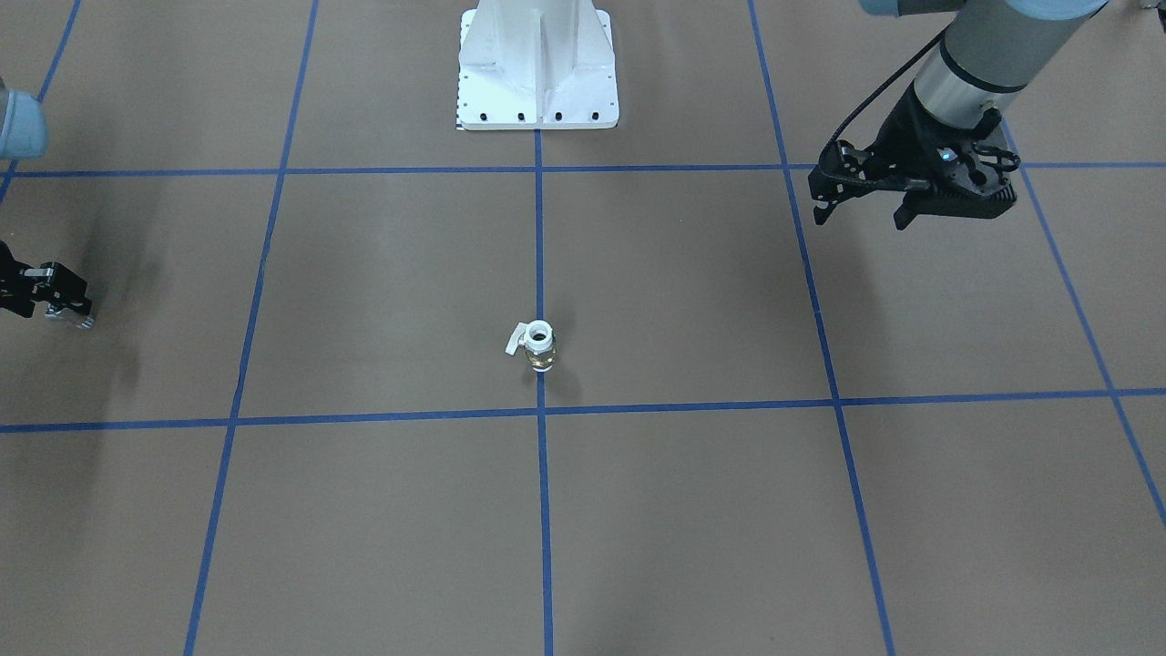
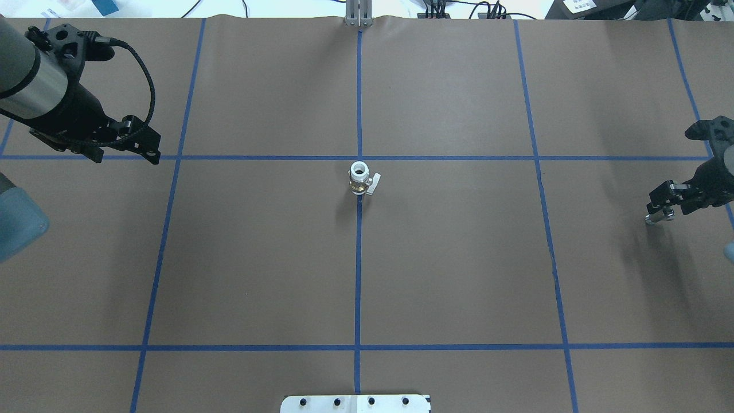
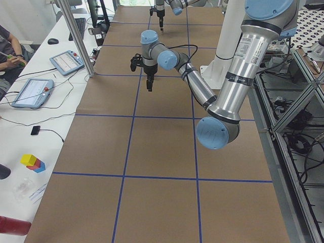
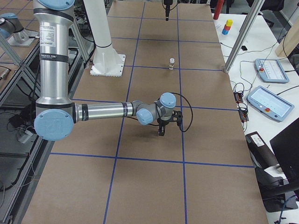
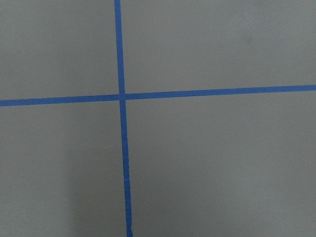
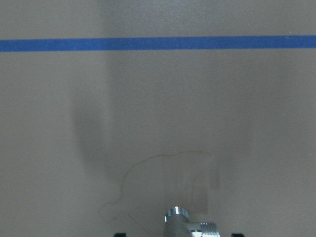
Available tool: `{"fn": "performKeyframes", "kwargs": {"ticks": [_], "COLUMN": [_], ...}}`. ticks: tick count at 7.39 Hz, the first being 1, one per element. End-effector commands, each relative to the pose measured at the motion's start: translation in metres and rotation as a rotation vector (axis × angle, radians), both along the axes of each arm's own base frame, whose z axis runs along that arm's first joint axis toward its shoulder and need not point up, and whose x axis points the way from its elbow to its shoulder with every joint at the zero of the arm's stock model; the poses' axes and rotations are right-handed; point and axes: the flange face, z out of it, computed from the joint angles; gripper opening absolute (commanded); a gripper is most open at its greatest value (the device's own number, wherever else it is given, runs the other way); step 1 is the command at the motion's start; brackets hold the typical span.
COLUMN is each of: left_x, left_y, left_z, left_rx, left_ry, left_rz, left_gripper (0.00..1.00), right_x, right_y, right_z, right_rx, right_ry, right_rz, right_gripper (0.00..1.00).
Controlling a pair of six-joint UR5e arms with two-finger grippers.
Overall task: Assemble PPR valve and pipe with both arms
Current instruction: 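Withdraw the left gripper while the right gripper descends and grasps the chrome fitting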
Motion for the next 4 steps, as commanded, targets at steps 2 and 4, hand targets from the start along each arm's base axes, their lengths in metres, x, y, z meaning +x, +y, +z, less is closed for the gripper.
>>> {"fn": "performKeyframes", "kwargs": {"ticks": [2,4], "left_x": [-0.0016,-0.0016], "left_y": [0.0002,0.0002], "left_z": [0.0006,0.0007], "left_rx": [-0.001,-0.001], "left_ry": [0.0,0.0], "left_rz": [-0.002,-0.002], "left_gripper": [0.99,0.99], "right_x": [-0.0018,-0.0048], "right_y": [0.0011,0.0015], "right_z": [-0.0008,-0.0014], "right_rx": [0.002,0.003], "right_ry": [0.0,0.0], "right_rz": [-0.004,-0.008], "right_gripper": [0.73,0.6]}}
